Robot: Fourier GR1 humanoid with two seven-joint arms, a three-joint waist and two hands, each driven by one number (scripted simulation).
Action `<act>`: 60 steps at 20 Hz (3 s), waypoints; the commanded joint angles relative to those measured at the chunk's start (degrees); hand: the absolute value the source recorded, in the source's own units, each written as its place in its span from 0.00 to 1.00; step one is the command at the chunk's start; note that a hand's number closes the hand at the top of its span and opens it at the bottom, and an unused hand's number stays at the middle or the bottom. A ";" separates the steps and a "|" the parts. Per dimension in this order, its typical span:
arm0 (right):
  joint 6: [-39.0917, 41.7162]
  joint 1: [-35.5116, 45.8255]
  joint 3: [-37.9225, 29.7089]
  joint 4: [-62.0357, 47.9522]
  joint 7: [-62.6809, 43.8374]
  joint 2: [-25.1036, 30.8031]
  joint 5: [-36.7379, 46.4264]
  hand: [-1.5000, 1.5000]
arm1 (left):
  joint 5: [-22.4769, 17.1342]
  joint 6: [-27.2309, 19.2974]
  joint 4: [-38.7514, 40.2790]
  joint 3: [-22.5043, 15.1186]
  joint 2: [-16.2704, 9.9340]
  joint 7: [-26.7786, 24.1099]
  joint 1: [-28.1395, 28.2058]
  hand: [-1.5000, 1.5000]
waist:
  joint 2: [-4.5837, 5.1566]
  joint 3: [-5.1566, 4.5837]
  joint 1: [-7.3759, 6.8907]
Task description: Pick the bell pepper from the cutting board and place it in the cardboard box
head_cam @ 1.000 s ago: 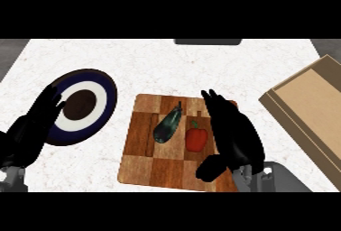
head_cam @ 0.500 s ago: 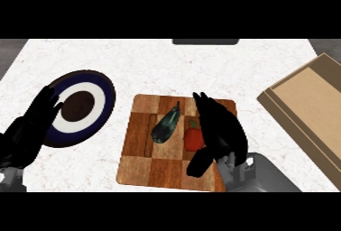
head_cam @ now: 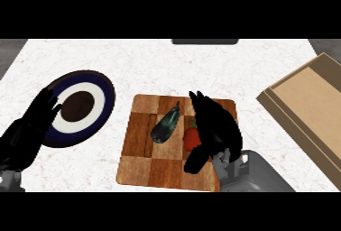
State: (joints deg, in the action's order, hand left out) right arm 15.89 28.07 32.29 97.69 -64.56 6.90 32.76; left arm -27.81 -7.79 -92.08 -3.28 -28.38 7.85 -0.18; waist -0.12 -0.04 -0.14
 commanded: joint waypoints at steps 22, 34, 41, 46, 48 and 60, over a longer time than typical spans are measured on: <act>5.72 -0.38 0.64 -9.80 -8.66 -6.85 8.27 0.00 | 3.90 2.32 0.59 2.40 3.16 0.88 0.57 0.50 | -0.05 0.01 -0.02; 3.93 2.65 -1.55 -18.97 -3.54 -6.86 7.28 0.00 | 4.48 4.34 -1.54 4.29 4.25 3.02 0.28 0.50 | 0.09 0.02 -0.28; 5.08 -0.38 -2.21 -19.18 -1.84 -6.86 8.59 0.00 | 6.27 5.18 2.18 5.65 5.03 2.65 -1.76 0.50 | 0.10 0.03 0.04; 5.23 3.01 -3.25 -20.49 -2.24 -6.85 7.72 0.00 | 6.30 6.72 -0.14 7.10 5.84 2.12 0.01 0.50 | 0.10 0.03 -0.24; 1.77 4.22 -3.24 -26.25 0.87 -6.85 8.40 0.00 | 7.33 5.56 -2.77 5.50 7.43 3.02 1.17 0.50 | 0.17 0.04 -0.55; 2.17 -1.81 -2.56 -22.77 10.03 -6.87 15.95 1.00 | 9.88 6.84 -6.84 8.05 9.85 8.67 1.39 0.50 | 0.07 0.04 -0.09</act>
State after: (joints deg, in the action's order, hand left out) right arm 17.50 28.04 30.33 74.94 -55.36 0.48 46.62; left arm -19.07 -1.13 -96.03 4.75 -19.65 14.32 0.02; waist -0.09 -0.03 -0.31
